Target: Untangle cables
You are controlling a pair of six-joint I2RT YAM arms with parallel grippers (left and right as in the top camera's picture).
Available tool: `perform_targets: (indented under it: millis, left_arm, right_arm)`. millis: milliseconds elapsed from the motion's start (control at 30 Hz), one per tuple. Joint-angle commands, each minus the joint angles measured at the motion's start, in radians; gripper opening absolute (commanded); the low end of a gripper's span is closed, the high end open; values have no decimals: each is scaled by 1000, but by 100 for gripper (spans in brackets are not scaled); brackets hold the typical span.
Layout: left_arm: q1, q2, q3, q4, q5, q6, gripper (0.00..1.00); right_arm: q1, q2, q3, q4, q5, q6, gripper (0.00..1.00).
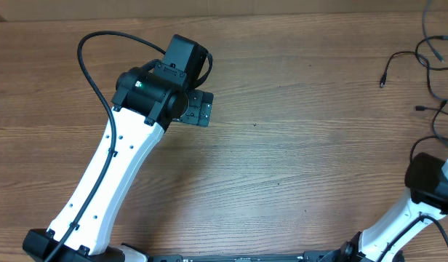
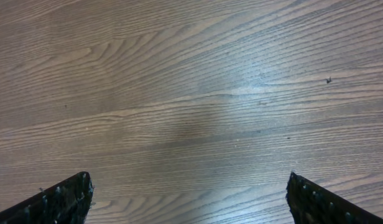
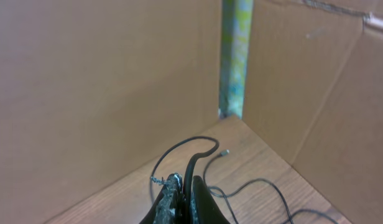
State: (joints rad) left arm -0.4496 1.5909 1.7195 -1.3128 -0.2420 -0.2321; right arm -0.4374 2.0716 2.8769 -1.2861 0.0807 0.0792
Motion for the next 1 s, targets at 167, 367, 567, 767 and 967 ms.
perform_targets:
  millis: [167,367,567,767,967]
  left_arm:
    - [4,4,10,2,4,8,100]
    - [4,4,10,2,4,8,100]
    - [4,4,10,2,4,8,100]
    - [4,4,10,2,4,8,100]
    - [4,4,10,2,4,8,100]
  right_arm:
    - [-37,9,-206,85,-33,-2,4]
    - [-98,9,-444,190,5,-1,4]
    - [-214,10,-630,289,4,0,4]
    - [-290,12,-724,330,-19,0,54]
    - [-340,12,-757,339,-205,0,100]
